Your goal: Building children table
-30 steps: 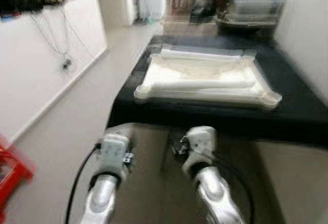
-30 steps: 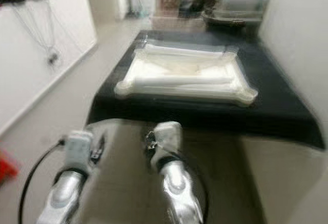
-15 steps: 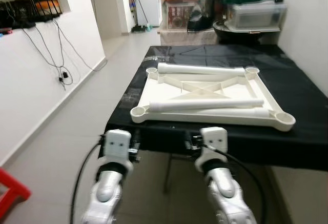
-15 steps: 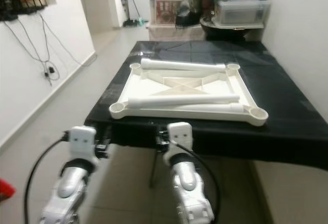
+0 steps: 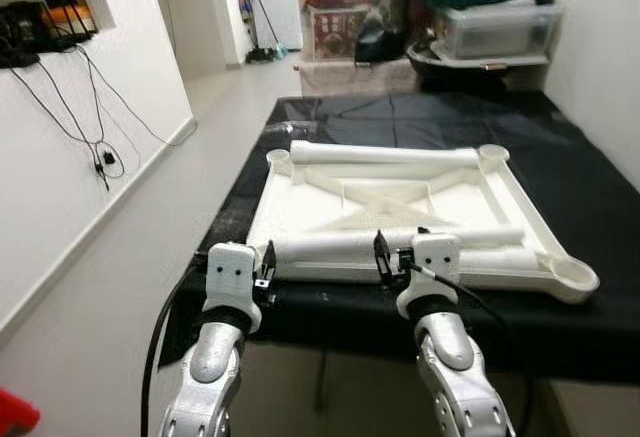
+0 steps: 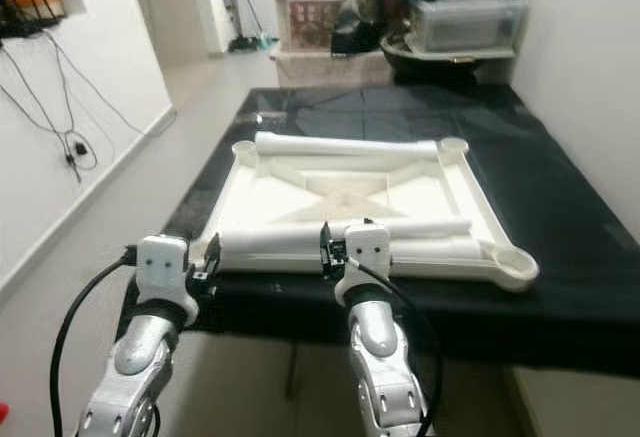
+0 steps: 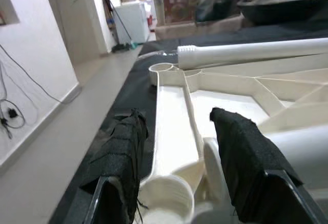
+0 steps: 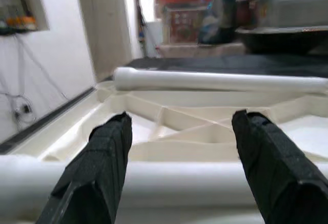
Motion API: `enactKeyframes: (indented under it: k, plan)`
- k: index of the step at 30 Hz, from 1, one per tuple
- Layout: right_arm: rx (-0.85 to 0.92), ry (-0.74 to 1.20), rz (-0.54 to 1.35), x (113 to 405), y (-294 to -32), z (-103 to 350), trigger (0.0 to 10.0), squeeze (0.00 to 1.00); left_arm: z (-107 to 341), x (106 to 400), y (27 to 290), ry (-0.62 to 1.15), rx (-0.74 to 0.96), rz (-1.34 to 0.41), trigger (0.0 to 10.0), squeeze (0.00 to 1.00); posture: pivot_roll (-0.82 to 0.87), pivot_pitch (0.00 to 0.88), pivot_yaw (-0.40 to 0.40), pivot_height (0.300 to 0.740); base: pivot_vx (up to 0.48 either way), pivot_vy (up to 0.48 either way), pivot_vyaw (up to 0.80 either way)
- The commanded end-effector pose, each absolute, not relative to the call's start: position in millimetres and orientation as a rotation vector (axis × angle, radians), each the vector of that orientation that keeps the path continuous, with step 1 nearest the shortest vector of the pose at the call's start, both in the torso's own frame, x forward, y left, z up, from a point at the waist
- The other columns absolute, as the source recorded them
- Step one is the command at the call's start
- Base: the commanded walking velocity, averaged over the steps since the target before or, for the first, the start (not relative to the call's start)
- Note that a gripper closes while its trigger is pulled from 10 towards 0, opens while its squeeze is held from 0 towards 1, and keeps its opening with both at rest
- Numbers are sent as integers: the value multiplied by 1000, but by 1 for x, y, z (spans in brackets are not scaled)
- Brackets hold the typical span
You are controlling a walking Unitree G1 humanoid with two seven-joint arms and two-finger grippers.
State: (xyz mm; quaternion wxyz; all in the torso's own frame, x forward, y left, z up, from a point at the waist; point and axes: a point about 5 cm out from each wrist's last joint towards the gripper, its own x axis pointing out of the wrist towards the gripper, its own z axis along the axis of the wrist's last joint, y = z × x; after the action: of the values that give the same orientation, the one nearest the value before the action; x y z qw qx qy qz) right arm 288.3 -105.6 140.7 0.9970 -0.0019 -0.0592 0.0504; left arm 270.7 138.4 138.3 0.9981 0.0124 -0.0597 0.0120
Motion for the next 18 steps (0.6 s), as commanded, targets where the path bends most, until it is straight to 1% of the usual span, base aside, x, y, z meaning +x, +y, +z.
enactKeyframes:
  k: [1,4,5,8,11,16,18]
  plan:
    - [-1,-117,80,289,-112,139,10000,0,141,273,136,-116,12,14,10000,0,21,0,20,740,0,0,-800]
    - [0,-122,82,289,-111,140,10000,0,142,274,137,-118,11,17,10000,0,21,0,20,740,0,0,-800]
    - [7,-131,78,290,-112,142,10000,0,143,276,138,-110,-21,23,10000,0,22,0,20,740,0,0,0]
    - [38,-137,67,292,-112,146,10000,0,151,284,140,-115,-27,-5,10000,0,22,0,15,740,0,0,0]
    - [39,-161,53,295,-112,153,10000,0,171,300,147,-159,35,-60,10000,0,25,0,15,740,0,0,0]
    - [33,-162,43,297,-113,155,10000,0,185,313,158,-180,96,-110,10000,0,35,0,20,740,0,0,0]
    - [30,-154,38,298,-113,154,10000,0,197,324,166,-194,162,-164,10000,0,40,0,27,740,0,0,-259]
